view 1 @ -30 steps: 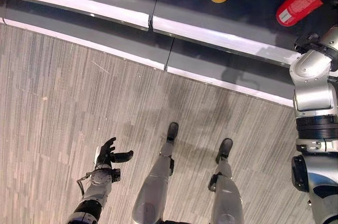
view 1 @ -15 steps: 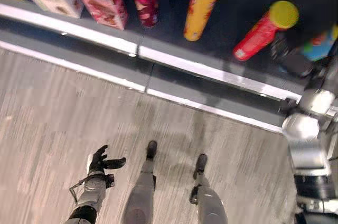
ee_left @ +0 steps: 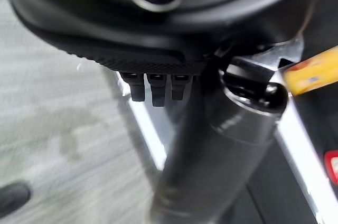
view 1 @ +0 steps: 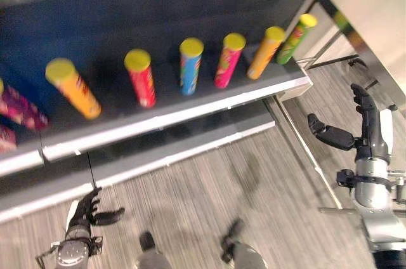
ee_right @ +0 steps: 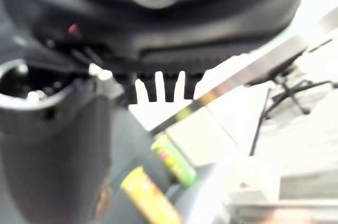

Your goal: Put the goods on the table back onto the shelves and tidy them up.

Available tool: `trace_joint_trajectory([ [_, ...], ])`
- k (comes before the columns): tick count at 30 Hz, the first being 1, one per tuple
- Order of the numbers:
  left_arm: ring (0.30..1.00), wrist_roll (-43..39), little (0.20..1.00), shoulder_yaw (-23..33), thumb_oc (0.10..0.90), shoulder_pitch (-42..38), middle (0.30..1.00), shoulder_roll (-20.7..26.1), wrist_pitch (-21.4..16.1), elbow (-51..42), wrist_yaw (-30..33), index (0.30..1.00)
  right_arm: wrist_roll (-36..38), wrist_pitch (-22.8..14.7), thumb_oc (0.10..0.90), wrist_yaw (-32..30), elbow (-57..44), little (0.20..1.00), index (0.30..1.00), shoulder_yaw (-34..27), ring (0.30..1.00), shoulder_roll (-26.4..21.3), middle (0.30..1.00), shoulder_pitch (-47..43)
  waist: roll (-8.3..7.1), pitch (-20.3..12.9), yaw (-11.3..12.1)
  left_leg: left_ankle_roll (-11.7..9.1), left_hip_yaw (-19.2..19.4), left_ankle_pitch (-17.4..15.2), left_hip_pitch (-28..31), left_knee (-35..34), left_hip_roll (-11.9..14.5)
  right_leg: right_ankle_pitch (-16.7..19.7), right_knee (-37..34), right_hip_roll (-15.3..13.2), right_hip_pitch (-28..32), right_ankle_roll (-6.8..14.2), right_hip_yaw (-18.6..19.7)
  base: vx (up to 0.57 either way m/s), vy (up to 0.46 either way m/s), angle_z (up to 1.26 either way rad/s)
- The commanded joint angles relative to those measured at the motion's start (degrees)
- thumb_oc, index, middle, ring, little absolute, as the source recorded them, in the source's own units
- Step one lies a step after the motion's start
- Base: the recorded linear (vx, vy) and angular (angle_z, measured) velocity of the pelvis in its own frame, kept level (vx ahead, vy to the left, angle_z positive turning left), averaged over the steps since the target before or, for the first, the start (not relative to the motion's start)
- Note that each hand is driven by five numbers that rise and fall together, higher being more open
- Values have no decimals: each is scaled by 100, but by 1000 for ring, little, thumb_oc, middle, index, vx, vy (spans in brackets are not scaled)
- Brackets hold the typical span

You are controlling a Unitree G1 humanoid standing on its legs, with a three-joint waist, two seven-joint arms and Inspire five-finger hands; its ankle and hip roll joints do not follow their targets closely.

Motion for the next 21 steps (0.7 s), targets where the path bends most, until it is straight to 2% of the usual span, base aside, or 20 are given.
trace_joint_trajectory([
  [1,900,108,900,-375,800,-264,900,31,-263,-187,-241,900,41,-438,800,-196,-630,900,900,-1011,900,-328,900,-264,-219,-83,-77,-221,-439,882,208,269,751,-694,39,319,-77,262,689,233,-385,-19],
  [2,900,135,900,-393,800,-295,900,-3,-251,-182,-268,900,22,-451,800,-260,-687,900,900,-1185,900,-280,900,-121,-243,-140,-153,-239,-441,1211,221,481,928,-777,-31,494,30,162,714,146,-285,-26],
  [3,900,137,900,-420,800,-301,900,3,-252,-178,-268,900,19,-440,800,-255,-726,900,900,-1227,900,-264,900,-68,-212,-136,-129,-269,-467,1237,214,493,985,-783,-61,554,57,130,694,231,-381,-44],
  [4,900,191,900,-505,800,-357,900,-78,-226,-157,-262,900,24,-452,800,-324,-793,900,900,-1304,900,-213,900,-38,-280,-168,-154,-98,-688,1407,153,1138,1016,-972,-189,854,211,-107,918,232,-344,-51],
  [5,900,206,900,-522,800,-348,900,-135,-244,-190,-260,900,-16,-437,800,-335,-785,900,900,-1258,900,-243,900,-73,-380,-177,-86,145,-1117,1032,40,1427,662,-978,-288,1003,281,-197,1164,229,-302,-78],
  [6,900,209,900,-520,800,-343,900,-135,-245,-193,-259,900,-19,-436,800,-339,-782,900,900,-1252,900,-241,900,-77,-387,-175,-85,178,-1121,960,2,1519,653,-972,-299,983,284,-184,1174,179,-204,-134],
  [7,900,225,900,-615,800,-405,900,-260,-288,-109,-240,900,-53,-455,800,-322,-755,900,900,-1134,900,-333,900,-234,-541,-156,32,585,-1733,263,-398,1736,-219,-927,-470,1143,467,-280,1656,172,-119,-199],
  [8,900,225,900,-679,800,-429,900,-305,-305,-84,-224,900,-37,-471,800,-351,-732,900,900,-1134,900,-346,900,-276,-555,-135,69,679,-1819,-33,-498,1682,-439,-930,-529,1182,541,-264,1830,228,-134,-194],
  [9,900,269,900,-769,800,-463,900,-355,-314,-61,-229,900,-6,-522,800,-416,-724,900,900,-1162,900,-360,900,-341,-576,-141,117,807,-1884,-299,-703,1512,-798,-911,-622,1181,573,-238,2024,190,-22,-200],
  [10,900,325,900,-836,800,-471,900,-383,-311,-45,-260,900,-24,-550,800,-475,-729,900,900,-1140,900,-368,900,-424,-533,-148,169,878,-1967,-424,-870,1323,-1126,-915,-671,1260,625,-227,2174,176,33,-127],
  [11,900,353,900,-900,800,-486,900,-402,-320,-32,-285,900,-36,-566,800,-534,-707,900,900,-1108,900,-373,900,-494,-460,-152,243,903,-2098,-327,-1001,1018,-1437,-896,-697,1360,666,-209,2311,313,38,-162],
  [12,900,470,900,-1041,800,-537,900,-465,-334,51,-327,900,-42,-606,800,-670,-653,900,900,-1024,900,-327,900,-677,-287,-130,392,881,-2315,179,-1277,217,-1916,-908,-838,1611,891,-205,2587,321,41,-138],
  [14,900,512,900,-1114,800,-565,900,-482,-306,139,-349,900,-82,-606,800,-773,-643,900,900,-981,900,-308,900,-817,-138,-148,496,816,-2398,539,-1545,-276,-2090,-1007,-908,1810,1070,-279,2774,272,21,-136],
  [15,900,512,900,-1116,800,-569,900,-487,-310,146,-348,900,-83,-605,800,-775,-642,900,900,-980,900,-313,900,-818,-144,-138,513,816,-2381,566,-1497,-341,-2095,-1010,-911,1801,1085,-279,2793,318,69,-124],
  [16,900,570,900,-1151,800,-583,900,-512,-268,305,-360,900,-102,-572,800,-801,-660,900,900,-929,900,-286,900,-922,0,-193,547,765,-2288,759,-1559,-516,-2101,-1229,-859,1951,1304,-335,2933,343,105,-167],
  [17,900,579,900,-1152,800,-585,900,-536,-252,399,-356,900,-128,-560,800,-800,-726,900,900,-919,900,-277,900,-937,42,-218,551,825,-2194,837,-1439,-541,-2058,-1321,-831,1971,1413,-355,2978,447,158,-128],
  [19,900,639,900,-1143,800,-594,900,-573,-243,568,-312,900,-136,-526,800,-755,-756,900,900,-891,900,-181,900,-891,50,-257,512,900,-2175,829,-1250,-419,-2052,-1564,-544,1881,1481,-366,3045,400,192,-22],
  [20,900,667,900,-1069,800,-558,900,-586,-230,695,-279,900,-247,-443,800,-697,-663,900,900,-796,900,-144,900,-886,-11,-358,515,1006,-2091,672,-1059,-333,-2038,-1719,-107,1688,1512,-261,3003,457,224,-3],
  [21,900,669,900,-1046,800,-549,900,-583,-215,704,-267,900,-288,-406,800,-658,-654,900,900,-766,900,-124,900,-890,-34,-386,525,1047,-2029,591,-898,-358,-2027,-1704,294,1583,1428,-161,2937,450,209,-8],
])
